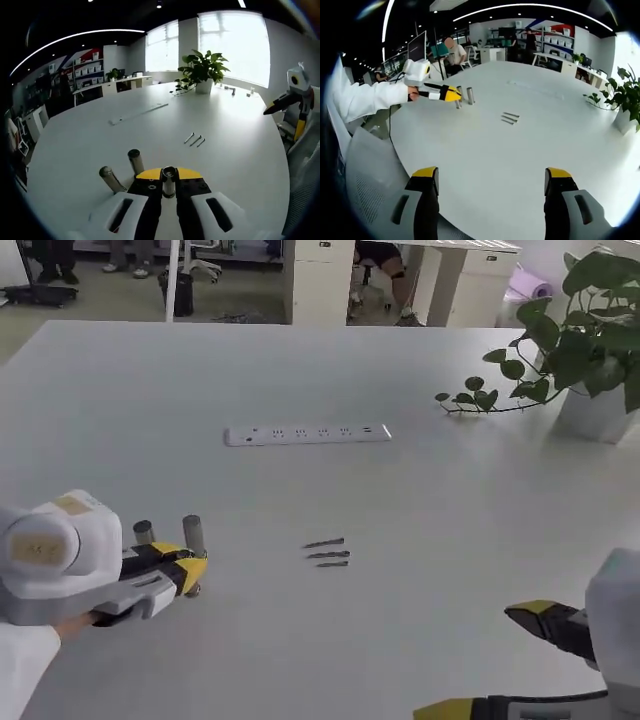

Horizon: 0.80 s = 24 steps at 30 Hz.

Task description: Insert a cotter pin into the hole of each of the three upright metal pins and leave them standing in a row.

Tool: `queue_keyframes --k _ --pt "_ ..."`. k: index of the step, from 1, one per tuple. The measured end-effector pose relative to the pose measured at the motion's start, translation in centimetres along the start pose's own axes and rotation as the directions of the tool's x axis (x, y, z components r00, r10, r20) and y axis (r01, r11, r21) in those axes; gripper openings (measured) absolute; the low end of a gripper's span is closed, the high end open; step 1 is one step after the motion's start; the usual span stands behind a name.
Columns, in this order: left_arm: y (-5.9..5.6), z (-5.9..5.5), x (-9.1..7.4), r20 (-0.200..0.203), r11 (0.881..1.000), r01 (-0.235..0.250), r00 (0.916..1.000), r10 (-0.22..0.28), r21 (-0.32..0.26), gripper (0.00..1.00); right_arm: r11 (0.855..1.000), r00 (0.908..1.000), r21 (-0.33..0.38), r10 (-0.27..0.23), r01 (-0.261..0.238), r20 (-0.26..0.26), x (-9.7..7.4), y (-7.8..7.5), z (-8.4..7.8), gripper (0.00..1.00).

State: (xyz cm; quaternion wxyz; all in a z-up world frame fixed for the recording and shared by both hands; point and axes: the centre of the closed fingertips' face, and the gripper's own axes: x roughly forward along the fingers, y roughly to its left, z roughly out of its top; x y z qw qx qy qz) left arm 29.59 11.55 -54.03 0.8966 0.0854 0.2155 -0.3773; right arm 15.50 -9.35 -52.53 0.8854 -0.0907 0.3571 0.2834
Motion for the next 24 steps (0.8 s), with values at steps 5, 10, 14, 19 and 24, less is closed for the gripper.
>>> queue_keyframes --k 5,10,14,19,24 --pt "-1.4 1.1 -0.5 0.009 0.998 0.039 0.9992 -0.039 0.043 0.07 1.0 1.0 0.003 -0.003 0.003 0.005 -0.2 -0.1 0.0 0.85" --pt "-3.7 2.2 -0.9 0.03 0.988 0.129 0.9908 -0.132 0.079 0.07 1.0 0.9999 -0.001 -0.002 0.002 0.017 -0.2 0.1 0.3 0.85" --pt "-5.0 2.1 -1.0 0.026 0.978 0.19 0.9809 -0.193 0.086 0.07 1.0 0.9998 -0.004 0.008 -0.008 0.02 0.0 0.4 0.4 0.85" --pt "-6.7 1.7 -1.0 0.015 0.962 0.247 0.968 -0.251 0.12 0.07 1.0 0.9997 0.0 0.011 -0.011 0.023 0.0 0.4 0.3 0.85" --pt "-7.9 0.7 -0.5 -0.023 0.946 0.287 0.9577 -0.287 0.153 0.07 1.0 0.9994 0.012 0.013 -0.013 0.032 -0.1 0.3 0.3 0.85"
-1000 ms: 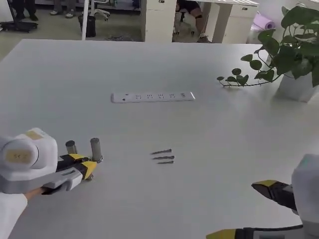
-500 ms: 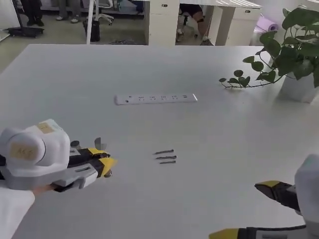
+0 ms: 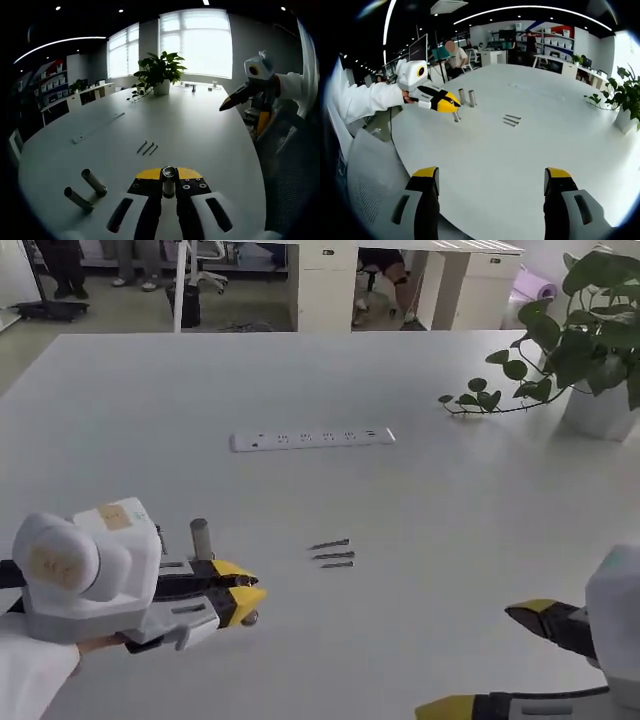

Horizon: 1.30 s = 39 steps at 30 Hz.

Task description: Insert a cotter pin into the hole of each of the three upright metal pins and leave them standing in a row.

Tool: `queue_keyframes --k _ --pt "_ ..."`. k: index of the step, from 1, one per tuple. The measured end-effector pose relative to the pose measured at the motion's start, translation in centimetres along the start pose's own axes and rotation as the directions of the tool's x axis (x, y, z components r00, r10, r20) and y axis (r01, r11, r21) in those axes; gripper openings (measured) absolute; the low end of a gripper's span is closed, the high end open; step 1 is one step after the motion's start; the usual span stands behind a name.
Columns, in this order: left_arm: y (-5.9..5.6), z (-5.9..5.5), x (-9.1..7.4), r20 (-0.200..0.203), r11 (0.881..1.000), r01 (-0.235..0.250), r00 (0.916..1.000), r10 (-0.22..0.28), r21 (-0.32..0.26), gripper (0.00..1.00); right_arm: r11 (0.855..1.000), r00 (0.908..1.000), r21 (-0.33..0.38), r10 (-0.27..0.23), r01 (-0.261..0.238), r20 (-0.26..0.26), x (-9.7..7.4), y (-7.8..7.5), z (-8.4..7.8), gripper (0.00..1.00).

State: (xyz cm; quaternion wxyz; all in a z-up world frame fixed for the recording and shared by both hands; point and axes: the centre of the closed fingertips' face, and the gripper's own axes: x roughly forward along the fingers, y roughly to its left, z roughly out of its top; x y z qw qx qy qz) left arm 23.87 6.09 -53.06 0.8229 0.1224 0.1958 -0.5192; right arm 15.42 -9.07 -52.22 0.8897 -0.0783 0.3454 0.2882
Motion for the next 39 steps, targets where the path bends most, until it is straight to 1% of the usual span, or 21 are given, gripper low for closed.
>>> queue_keyframes --k 3,4,5,7,9,13,18,21,24,25,27,30,33,36,39 --pt "-0.5 -0.4 0.5 -0.018 1.0 0.003 0.9998 -0.003 0.014 0.07 1.0 1.0 0.004 -0.002 0.002 0.0 0.0 0.0 -0.1 0.85" --pt "-0.3 -0.8 0.7 -0.035 1.0 -0.01 0.9993 0.011 0.026 0.07 1.0 1.0 0.003 -0.002 0.002 -0.003 0.0 0.0 -0.1 0.84" --pt "-0.2 -1.1 0.8 -0.045 0.999 -0.023 0.9987 0.024 0.025 0.07 1.0 1.0 0.004 -0.001 0.001 -0.004 0.0 0.0 -0.2 0.84" --pt "-0.2 -1.5 1.1 -0.048 0.999 -0.03 0.9984 0.031 0.014 0.07 1.0 1.0 0.008 -0.001 0.001 -0.005 0.1 0.0 -0.3 0.84" --pt "-0.2 -1.7 1.3 -0.041 0.999 -0.04 0.9983 0.04 -0.005 0.07 1.0 1.0 0.014 -0.001 0.001 -0.001 0.0 0.1 -0.3 0.84" --pt "-0.6 -2.2 1.6 -0.047 0.999 -0.052 0.9976 0.051 -0.011 0.07 1.0 1.0 0.011 0.002 -0.002 0.001 0.0 0.2 -0.1 0.84" --pt "-0.9 -2.4 1.9 -0.044 0.998 -0.062 0.9972 0.061 -0.02 0.07 1.0 1.0 0.008 0.005 -0.005 0.001 0.1 0.2 -0.1 0.84" --pt "-1.0 -2.8 2.2 -0.055 0.998 -0.06 0.9967 0.06 -0.008 0.07 1.0 1.0 0.007 0.007 -0.007 -0.003 0.1 0.2 -0.1 0.84" --pt "-1.1 -2.8 2.2 -0.053 0.998 -0.065 0.9965 0.065 -0.007 0.07 1.0 1.0 0.009 0.005 -0.005 -0.003 0.0 0.1 -0.1 0.84" --pt "-1.0 -2.8 2.2 -0.054 0.997 -0.072 0.996 0.071 -0.009 0.07 1.0 1.0 0.011 0.004 -0.004 -0.001 0.0 0.0 -0.1 0.84" --pt "-0.7 -2.8 2.1 -0.057 0.996 -0.091 0.9942 0.091 0.01 0.07 1.0 1.0 0.012 0.002 -0.002 -0.001 0.0 -0.1 -0.1 0.84" --pt "-0.8 -2.8 2.2 -0.049 0.996 -0.087 0.995 0.087 -0.009 0.07 1.0 1.0 0.018 -0.001 0.001 0.002 -0.1 -0.1 -0.2 0.83" --pt "-0.9 -3.1 2.3 -0.061 0.996 -0.092 0.9939 0.092 0.002 0.07 1.0 1.0 0.018 0.001 -0.001 0.001 0.0 -0.1 -0.3 0.83" --pt "-1.1 -3.2 2.4 -0.062 0.996 -0.092 0.9938 0.092 -0.003 0.07 1.0 1.0 0.016 0.008 -0.008 -0.001 0.1 0.1 -0.3 0.83" --pt "-1.0 -3.2 2.4 -0.045 0.994 -0.102 0.9939 0.101 -0.03 0.07 1.0 1.0 0.017 0.009 -0.009 -0.001 0.1 0.1 -0.4 0.83"
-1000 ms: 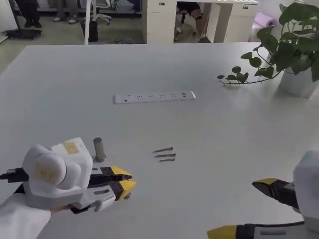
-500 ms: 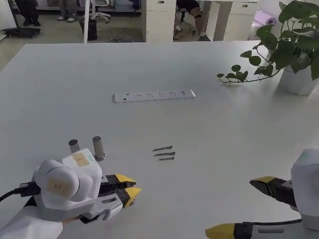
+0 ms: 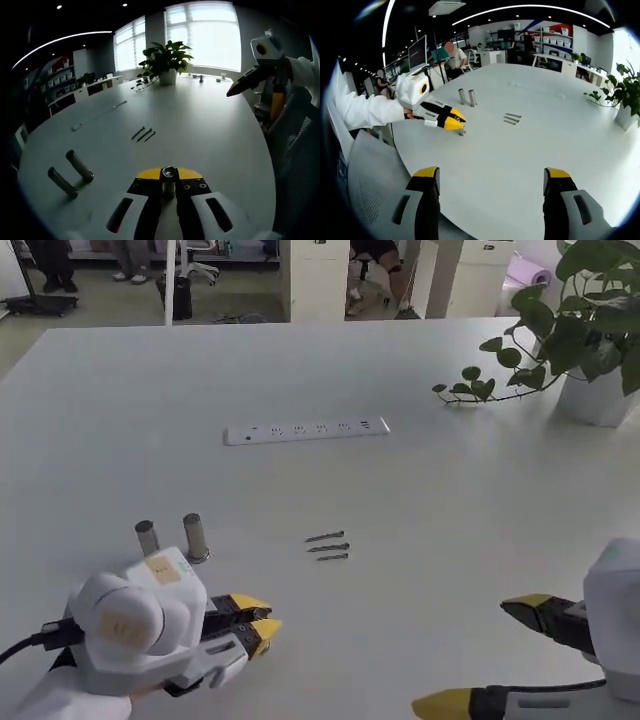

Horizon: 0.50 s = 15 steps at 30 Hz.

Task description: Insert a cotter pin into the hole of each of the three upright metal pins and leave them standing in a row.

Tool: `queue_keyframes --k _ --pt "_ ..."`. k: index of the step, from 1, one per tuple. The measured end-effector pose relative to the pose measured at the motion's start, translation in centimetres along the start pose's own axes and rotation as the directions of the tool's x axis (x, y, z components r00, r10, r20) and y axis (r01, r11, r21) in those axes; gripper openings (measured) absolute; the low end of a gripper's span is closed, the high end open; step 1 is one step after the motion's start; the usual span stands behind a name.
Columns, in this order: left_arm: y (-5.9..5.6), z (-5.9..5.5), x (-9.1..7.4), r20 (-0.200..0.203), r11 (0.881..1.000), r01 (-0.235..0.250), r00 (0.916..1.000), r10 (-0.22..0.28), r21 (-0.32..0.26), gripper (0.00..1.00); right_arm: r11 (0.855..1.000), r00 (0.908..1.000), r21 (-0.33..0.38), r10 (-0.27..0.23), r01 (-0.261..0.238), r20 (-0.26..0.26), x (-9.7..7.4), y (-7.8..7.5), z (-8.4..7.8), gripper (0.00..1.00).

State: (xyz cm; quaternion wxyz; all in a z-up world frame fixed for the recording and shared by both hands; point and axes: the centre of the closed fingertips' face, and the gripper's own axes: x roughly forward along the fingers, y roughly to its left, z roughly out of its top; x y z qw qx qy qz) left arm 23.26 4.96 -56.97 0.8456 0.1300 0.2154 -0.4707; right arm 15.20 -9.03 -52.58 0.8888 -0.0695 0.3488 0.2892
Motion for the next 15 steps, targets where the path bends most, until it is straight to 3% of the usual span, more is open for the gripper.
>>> queue_keyframes --k 3,5,15 --pt "0.0 0.01 -0.02 0.011 1.0 -0.011 0.9999 0.011 -0.009 0.07 1.0 1.0 0.006 0.0 0.0 0.001 0.02 -0.12 -0.04 0.83" --pt "0.06 0.01 -0.06 0.026 0.998 -0.019 0.9994 0.021 -0.062 0.07 1.0 1.0 0.01 -0.001 0.001 0.002 0.01 -0.2 -0.05 0.83" --pt "-0.06 -0.04 0.0 0.022 0.999 -0.015 0.9996 0.016 -0.05 0.08 1.0 0.9999 0.022 -0.013 0.013 -0.002 -0.17 -0.7 -0.26 0.83"
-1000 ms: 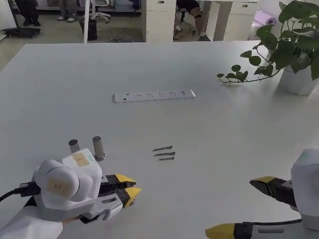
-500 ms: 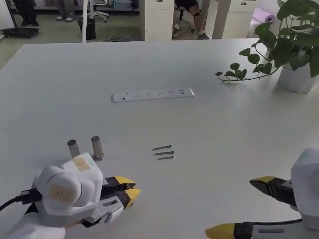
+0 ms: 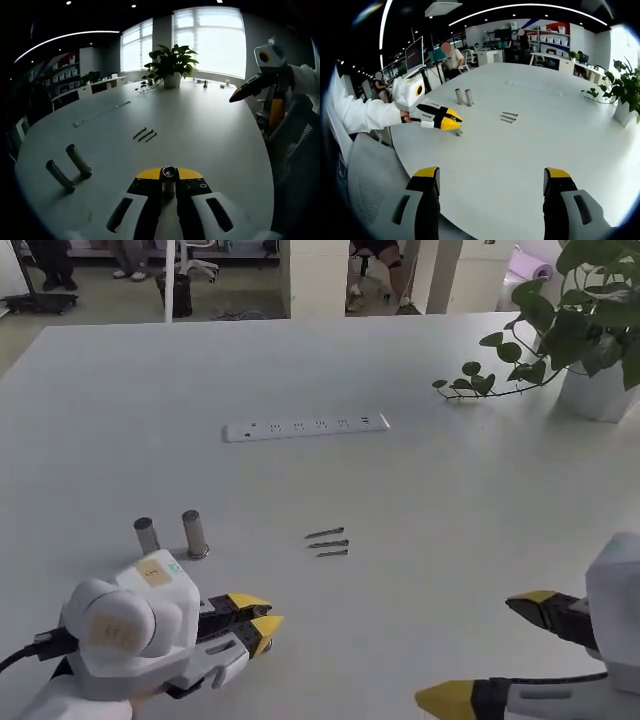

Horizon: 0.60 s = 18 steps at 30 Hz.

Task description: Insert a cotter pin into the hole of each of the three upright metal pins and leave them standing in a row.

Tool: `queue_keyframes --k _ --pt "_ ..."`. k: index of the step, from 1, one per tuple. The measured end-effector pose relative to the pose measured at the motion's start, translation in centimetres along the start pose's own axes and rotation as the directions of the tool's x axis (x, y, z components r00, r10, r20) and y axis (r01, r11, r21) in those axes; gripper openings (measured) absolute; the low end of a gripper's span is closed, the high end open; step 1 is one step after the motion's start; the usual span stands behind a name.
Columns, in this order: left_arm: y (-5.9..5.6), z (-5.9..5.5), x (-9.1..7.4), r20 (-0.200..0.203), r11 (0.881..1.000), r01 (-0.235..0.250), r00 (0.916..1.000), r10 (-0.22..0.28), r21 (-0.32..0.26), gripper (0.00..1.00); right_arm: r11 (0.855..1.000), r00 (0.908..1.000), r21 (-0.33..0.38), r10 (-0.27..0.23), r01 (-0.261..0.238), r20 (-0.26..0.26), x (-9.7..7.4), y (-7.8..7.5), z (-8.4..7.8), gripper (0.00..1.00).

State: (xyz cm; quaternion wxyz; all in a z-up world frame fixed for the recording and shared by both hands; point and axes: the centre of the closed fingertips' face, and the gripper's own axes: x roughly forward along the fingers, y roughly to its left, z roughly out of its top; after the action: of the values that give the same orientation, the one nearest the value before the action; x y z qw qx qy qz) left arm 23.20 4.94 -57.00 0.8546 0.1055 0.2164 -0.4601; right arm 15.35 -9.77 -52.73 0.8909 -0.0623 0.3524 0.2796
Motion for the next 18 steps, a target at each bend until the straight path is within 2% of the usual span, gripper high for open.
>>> queue_keyframes --k 3,7,11,14,18 --pt "0.0 0.0 0.0 -0.006 1.0 -0.002 1.0 0.002 0.01 0.08 1.0 1.0 0.001 0.005 -0.005 -0.002 0.1 0.1 0.0 0.83" --pt "-0.1 0.3 -0.3 0.006 1.0 0.001 1.0 -0.001 0.002 0.18 1.0 0.9999 -0.004 0.012 -0.012 -0.005 0.1 0.4 -0.1 0.83" --pt "0.0 0.4 -0.7 0.002 1.0 0.003 1.0 -0.003 -0.001 0.25 1.0 0.9999 -0.009 0.013 -0.013 -0.005 0.1 0.4 0.0 0.83" --pt "-0.3 0.7 -1.3 0.017 0.999 0.023 0.9996 -0.023 -0.036 0.34 1.0 0.9999 -0.01 0.012 -0.012 -0.002 0.0 0.3 0.1 0.83" --pt "-0.9 1.0 -2.6 0.03 0.998 0.058 0.9979 -0.057 -0.031 0.48 1.0 1.0 -0.014 0.009 -0.009 -0.001 0.0 0.2 0.2 0.83"
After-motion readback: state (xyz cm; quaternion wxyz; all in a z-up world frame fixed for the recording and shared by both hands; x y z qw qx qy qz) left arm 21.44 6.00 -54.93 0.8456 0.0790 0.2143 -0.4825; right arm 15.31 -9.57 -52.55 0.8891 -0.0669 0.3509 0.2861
